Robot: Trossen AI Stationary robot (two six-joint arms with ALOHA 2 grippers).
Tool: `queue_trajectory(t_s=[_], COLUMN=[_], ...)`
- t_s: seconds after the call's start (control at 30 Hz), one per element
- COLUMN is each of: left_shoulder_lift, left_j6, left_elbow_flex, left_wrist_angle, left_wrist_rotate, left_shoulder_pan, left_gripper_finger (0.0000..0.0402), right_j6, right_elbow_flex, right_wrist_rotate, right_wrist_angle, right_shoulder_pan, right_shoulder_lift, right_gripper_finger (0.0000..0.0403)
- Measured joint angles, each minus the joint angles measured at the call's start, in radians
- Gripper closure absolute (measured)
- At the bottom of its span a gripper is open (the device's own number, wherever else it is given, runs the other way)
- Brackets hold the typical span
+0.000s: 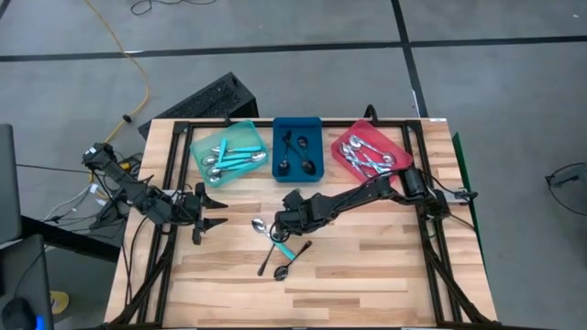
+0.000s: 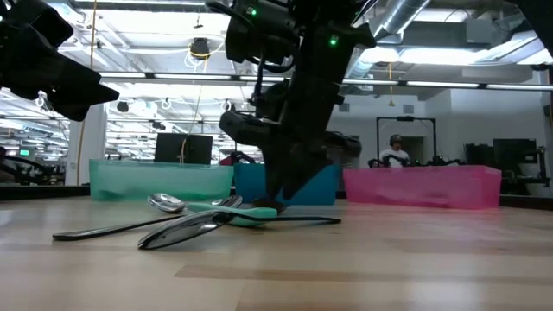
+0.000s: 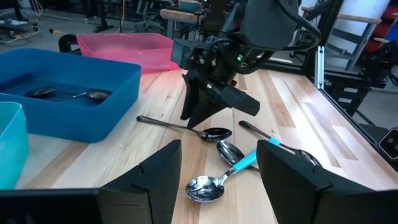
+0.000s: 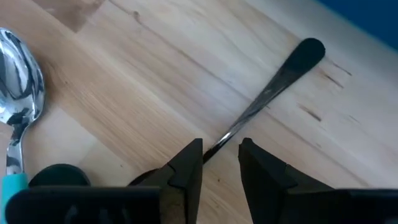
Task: Sort silverware by color (type)
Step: Put the black spoon into the blue bin
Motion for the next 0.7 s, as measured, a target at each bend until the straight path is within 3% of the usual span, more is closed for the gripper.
queue_trajectory(t_s=[0.7], left_shoulder_lift=[0.000], left_j6=[-0.004], left_elbow_flex=[0.000], left_wrist_angle=[0.000], left_wrist_rotate=[0.000], left_shoulder_pan=[0.000], left_gripper_finger=[0.0207], right_j6=[0.030], right_elbow_flex=[0.006], right_wrist_rotate=[-0.017], right_wrist_angle=[0.036], right_shoulder_pan=[0.002], right_shoulder_lift=[0.045], right_gripper_finger=[0.0276])
